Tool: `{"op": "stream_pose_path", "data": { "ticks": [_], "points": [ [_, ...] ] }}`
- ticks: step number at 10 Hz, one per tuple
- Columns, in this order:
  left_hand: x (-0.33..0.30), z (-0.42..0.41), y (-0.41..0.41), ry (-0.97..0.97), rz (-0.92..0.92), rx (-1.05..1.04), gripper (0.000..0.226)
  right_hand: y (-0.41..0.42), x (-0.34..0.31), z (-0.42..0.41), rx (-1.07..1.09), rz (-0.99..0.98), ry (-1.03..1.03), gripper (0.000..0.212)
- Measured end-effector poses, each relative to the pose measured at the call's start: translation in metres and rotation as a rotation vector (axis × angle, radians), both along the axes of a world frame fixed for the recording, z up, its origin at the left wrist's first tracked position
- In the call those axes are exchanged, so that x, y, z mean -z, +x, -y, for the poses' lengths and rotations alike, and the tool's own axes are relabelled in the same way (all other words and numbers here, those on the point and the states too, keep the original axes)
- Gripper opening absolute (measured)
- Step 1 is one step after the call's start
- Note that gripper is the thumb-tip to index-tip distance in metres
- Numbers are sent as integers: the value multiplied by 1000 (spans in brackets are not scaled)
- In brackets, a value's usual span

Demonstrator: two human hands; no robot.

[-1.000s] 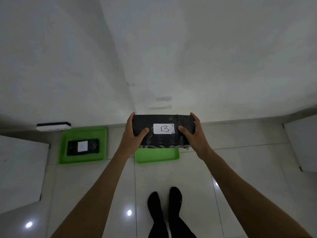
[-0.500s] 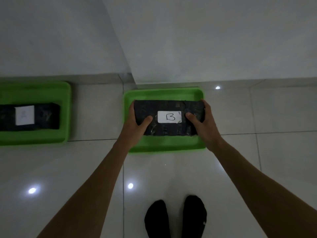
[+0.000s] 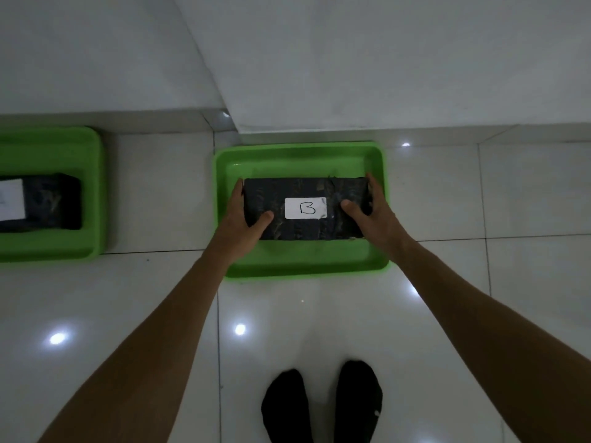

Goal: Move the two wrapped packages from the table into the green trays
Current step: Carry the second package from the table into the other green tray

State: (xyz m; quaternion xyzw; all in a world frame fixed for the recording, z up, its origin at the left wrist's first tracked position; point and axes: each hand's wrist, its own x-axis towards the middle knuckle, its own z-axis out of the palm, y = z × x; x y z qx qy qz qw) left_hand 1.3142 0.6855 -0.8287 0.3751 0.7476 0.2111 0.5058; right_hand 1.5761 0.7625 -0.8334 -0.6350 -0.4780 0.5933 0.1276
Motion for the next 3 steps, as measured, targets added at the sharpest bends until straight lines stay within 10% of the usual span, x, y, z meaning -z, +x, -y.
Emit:
{"op": "stream_pose_path", "data": {
  "ticks": [3],
  "points": [
    [-149, 30, -20, -226, -222, 454, 58, 13, -162, -11, -539, 346, 38, 80]
  ]
}}
